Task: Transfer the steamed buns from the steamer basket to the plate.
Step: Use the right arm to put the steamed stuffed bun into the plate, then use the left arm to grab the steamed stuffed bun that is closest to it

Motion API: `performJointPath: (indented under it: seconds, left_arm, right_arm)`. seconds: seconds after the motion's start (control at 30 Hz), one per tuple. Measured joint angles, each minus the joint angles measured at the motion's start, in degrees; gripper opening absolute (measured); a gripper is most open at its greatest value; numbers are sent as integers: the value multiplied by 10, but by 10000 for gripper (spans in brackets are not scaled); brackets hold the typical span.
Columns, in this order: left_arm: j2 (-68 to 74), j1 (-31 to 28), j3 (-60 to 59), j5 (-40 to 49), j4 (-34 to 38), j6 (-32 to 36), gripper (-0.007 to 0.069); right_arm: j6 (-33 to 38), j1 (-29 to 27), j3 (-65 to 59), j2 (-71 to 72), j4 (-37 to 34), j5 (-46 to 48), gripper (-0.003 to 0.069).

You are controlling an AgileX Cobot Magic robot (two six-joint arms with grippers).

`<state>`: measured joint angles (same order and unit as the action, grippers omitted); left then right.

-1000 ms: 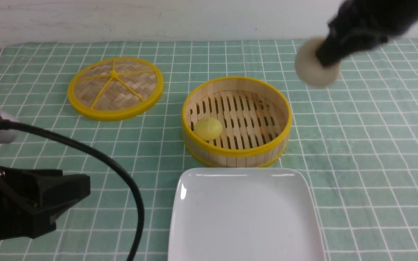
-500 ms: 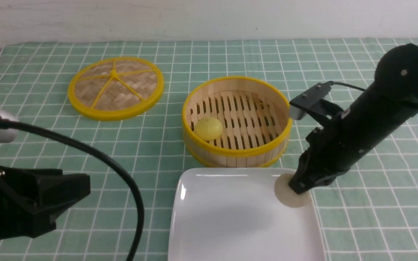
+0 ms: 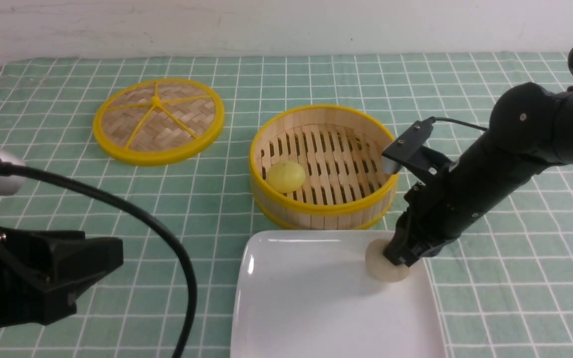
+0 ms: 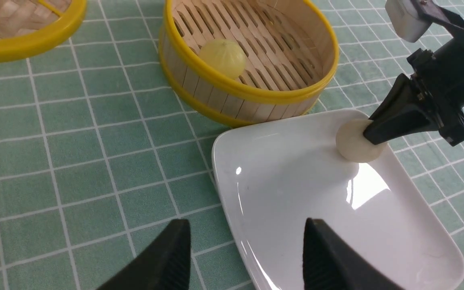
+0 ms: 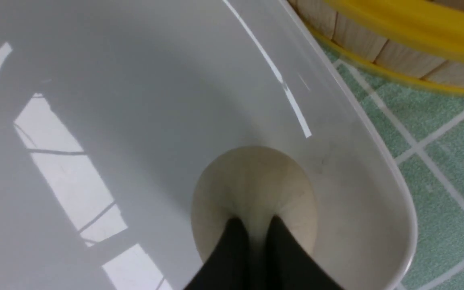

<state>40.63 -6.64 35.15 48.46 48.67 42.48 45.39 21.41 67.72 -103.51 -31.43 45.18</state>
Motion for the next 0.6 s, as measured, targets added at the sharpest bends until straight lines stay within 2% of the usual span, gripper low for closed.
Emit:
performJointPath:
  seconds: [0.13,0.3,0.4,0.6]
  left_arm:
    - [0,0,0,0,0,0,398]
    - [0,0,0,0,0,0,398]
    - [0,0,0,-2,0,0,398]
    - [0,0,0,-3,2,0,398]
  right_arm:
    - [0,0,0,0,-3,-3,215]
    - [0,0,0,0,-5,-3,467]
    - [0,0,10,5,-5,-6,551]
    - [-14,0,75,61,-5,-8,581]
